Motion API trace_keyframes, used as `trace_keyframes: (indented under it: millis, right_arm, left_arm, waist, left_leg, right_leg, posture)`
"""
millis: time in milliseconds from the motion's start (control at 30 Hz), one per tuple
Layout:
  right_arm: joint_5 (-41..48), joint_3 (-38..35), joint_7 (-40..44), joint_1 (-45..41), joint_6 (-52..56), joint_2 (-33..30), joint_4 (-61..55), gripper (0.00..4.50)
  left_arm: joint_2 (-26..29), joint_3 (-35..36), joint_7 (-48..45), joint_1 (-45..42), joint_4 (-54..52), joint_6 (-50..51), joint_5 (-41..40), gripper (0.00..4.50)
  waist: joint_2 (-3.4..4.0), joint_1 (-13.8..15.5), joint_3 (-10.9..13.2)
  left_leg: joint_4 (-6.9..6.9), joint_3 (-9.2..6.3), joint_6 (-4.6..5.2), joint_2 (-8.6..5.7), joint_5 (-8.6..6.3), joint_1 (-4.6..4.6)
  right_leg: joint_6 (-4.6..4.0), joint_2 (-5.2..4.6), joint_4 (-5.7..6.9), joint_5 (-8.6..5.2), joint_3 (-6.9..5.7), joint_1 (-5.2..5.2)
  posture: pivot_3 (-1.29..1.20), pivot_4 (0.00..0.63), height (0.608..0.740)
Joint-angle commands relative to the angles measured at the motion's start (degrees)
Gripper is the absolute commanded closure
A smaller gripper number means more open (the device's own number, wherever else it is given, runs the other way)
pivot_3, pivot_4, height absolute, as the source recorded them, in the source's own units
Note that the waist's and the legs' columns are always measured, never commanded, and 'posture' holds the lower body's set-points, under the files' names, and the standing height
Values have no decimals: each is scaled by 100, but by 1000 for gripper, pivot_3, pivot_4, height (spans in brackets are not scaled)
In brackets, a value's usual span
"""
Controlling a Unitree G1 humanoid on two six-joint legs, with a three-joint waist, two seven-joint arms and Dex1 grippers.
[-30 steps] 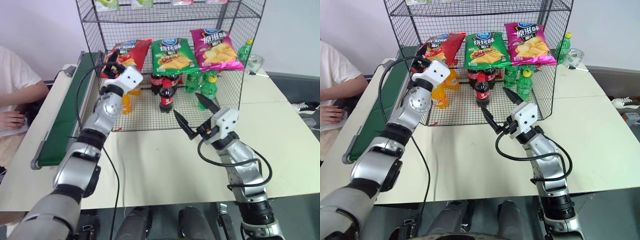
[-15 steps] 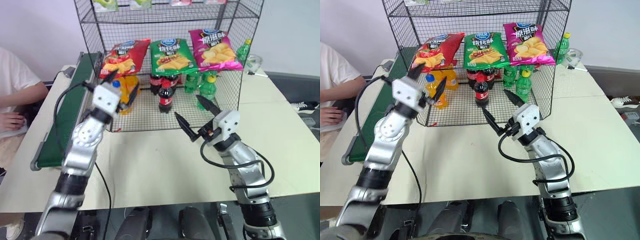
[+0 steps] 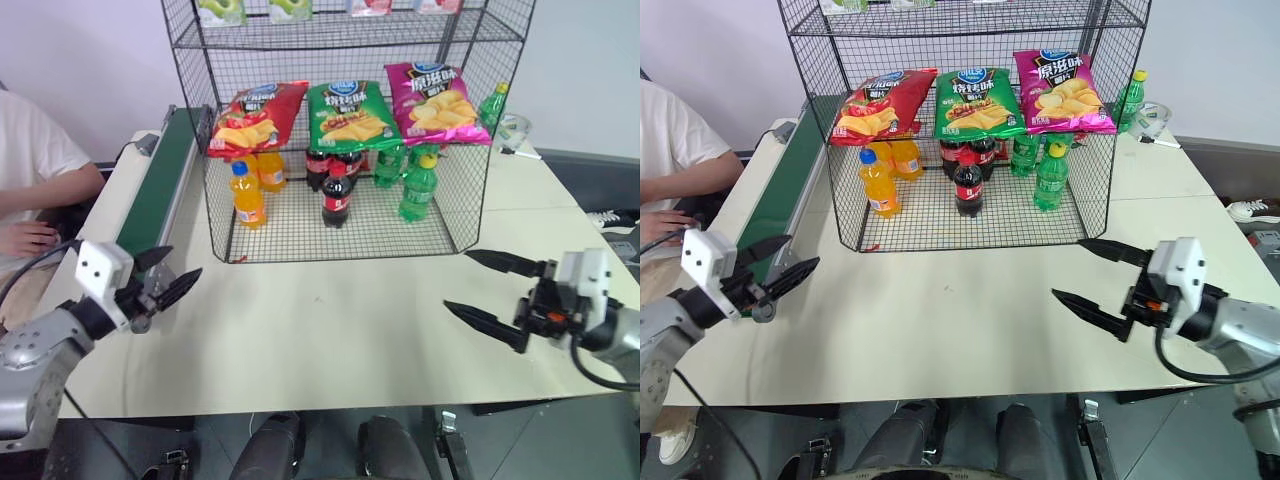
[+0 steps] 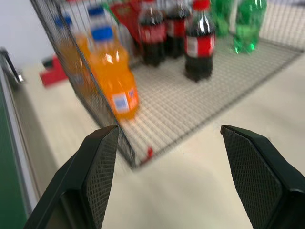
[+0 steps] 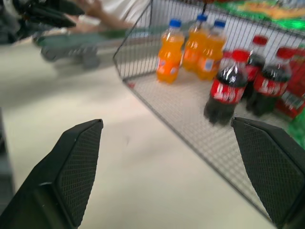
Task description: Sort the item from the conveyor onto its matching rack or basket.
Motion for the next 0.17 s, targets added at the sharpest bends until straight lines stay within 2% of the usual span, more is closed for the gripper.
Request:
trace_keyframes:
  millis: [33, 167]
  right_arm:
    - [27, -216, 228, 12, -104, -21, 85, 0]
    - [-91, -196, 326, -24, -186, 22, 216, 0]
  left_arm:
    - [93, 297, -258, 18, 250, -325, 164, 956]
    - [122, 267, -533, 54, 514, -781, 480, 956]
  waist:
    - [0, 27, 0]
    - [0, 53, 0]
  left_leg:
    - [0, 2, 0, 0, 0, 0]
    - [0, 6, 1, 0, -2, -3]
  right_leg:
    - [0, -2, -1, 0, 0, -1]
    - [-1, -8, -6, 0, 1, -2]
  posture:
    - [0, 150, 740]
    - [0, 150, 740]
